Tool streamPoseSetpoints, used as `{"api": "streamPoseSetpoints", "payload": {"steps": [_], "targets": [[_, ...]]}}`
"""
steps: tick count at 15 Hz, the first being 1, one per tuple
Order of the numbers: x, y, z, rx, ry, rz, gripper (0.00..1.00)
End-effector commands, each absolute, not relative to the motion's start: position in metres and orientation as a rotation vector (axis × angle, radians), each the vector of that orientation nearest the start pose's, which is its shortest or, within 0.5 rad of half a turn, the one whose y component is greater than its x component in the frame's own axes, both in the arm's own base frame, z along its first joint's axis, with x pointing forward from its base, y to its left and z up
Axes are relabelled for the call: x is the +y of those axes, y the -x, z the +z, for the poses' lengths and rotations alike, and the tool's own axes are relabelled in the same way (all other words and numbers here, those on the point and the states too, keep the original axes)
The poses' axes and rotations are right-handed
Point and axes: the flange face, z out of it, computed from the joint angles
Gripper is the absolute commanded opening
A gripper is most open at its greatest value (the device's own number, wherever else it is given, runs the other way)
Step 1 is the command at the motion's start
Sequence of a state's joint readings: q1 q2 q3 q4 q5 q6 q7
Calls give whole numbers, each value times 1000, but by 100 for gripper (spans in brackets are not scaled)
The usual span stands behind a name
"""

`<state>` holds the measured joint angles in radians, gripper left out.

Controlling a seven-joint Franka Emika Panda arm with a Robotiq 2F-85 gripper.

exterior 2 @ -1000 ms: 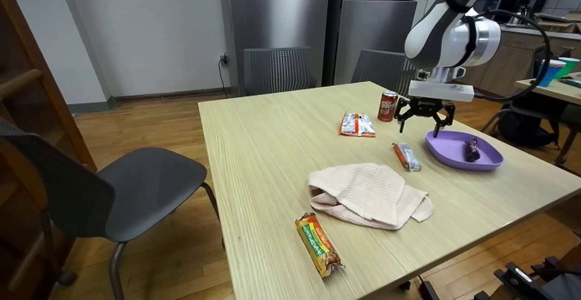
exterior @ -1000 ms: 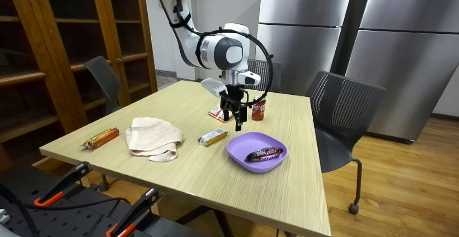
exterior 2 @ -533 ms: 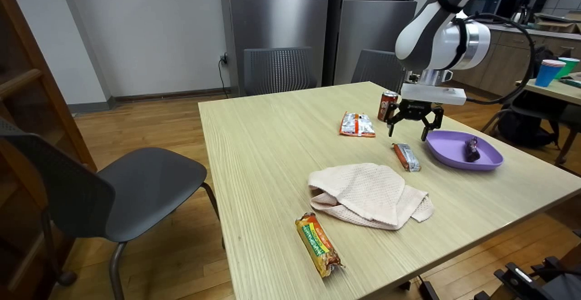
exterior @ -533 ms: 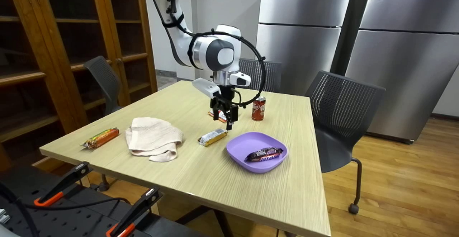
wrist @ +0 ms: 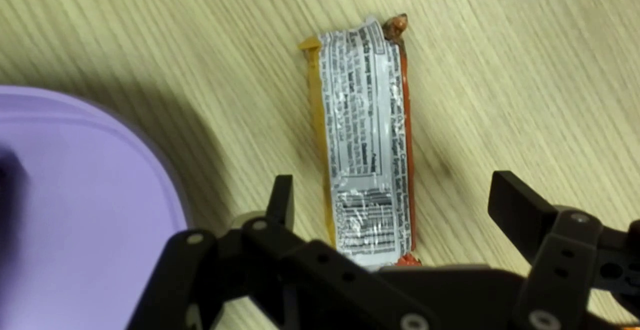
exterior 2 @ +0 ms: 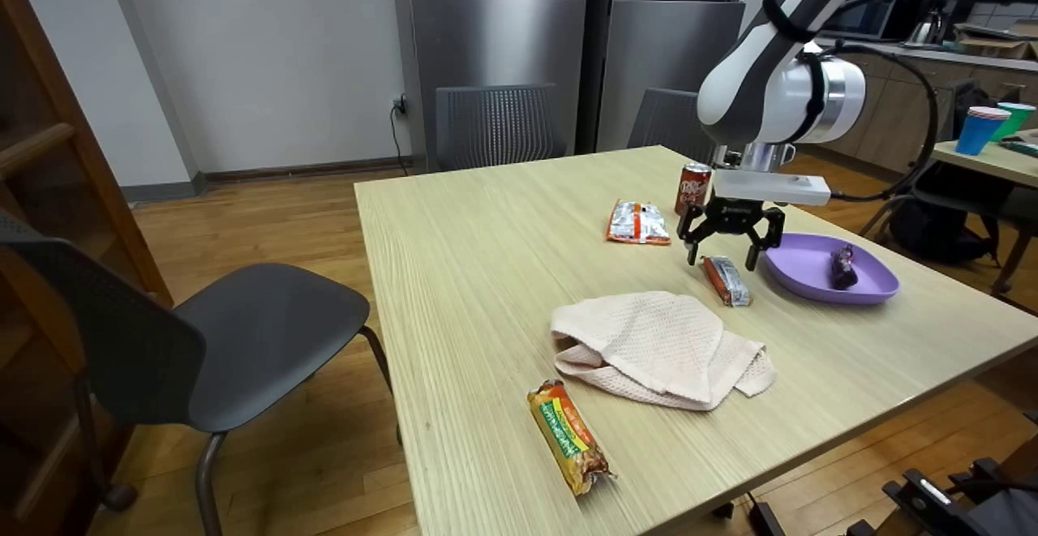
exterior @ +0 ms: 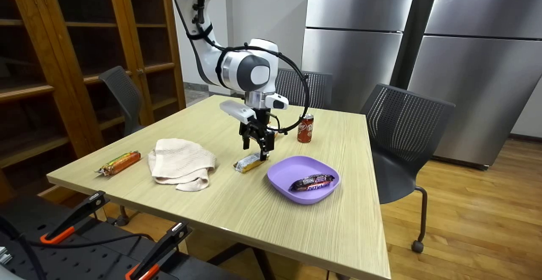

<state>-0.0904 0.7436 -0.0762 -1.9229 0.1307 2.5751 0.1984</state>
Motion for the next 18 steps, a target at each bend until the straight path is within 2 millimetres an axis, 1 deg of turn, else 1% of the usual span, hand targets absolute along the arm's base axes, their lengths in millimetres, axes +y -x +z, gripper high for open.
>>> {"api": "streamPoseSetpoints", "payload": {"steps": [1,4,5,6,13,15,18], "targets": [[-99,-591,84,647,3046,176,100],[-98,-590,78,626,3050,192,100],[-98,-590,78,622,3048,188,75],[-98,-590,79,617,3050,188,74],[-101,-594,92,619,3066,143,18],[-103,-594,97,629,3070,127,17],[-111,-594,110,652,3079,82,17]]}}
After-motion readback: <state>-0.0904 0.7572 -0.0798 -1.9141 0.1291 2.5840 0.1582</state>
